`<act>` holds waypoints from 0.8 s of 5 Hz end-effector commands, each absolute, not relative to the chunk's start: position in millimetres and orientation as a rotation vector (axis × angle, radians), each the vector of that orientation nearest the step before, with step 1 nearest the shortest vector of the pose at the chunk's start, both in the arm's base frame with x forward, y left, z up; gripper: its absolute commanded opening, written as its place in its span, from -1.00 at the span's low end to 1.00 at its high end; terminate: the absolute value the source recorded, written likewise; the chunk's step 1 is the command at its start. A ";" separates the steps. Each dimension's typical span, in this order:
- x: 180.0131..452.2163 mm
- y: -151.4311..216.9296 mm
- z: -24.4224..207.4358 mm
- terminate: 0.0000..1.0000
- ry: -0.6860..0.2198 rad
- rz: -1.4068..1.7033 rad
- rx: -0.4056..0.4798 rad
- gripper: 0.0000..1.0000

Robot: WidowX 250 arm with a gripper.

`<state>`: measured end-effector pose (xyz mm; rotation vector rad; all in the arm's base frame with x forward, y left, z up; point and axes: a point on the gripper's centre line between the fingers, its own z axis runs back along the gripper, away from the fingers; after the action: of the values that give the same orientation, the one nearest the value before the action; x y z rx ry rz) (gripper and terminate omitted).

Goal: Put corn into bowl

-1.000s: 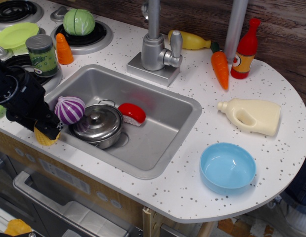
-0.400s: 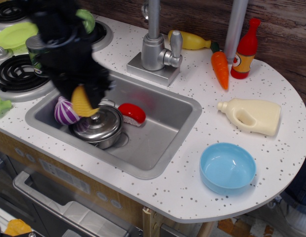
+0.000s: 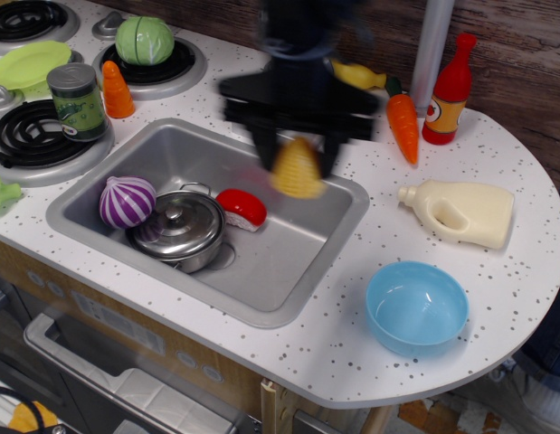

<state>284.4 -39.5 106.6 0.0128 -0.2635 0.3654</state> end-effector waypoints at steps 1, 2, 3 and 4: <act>291.6 -87.7 114.7 -1.00 -0.304 0.473 -0.058 -1.00; 287.3 -100.5 109.5 -1.00 -0.285 0.523 -0.117 -1.00; 279.5 -106.1 100.9 -1.00 -0.304 0.538 -0.106 -1.00; 279.5 -104.9 100.0 -1.00 -0.319 0.536 -0.120 1.00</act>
<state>277.3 -104.7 88.7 -0.0937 -0.2860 0.5113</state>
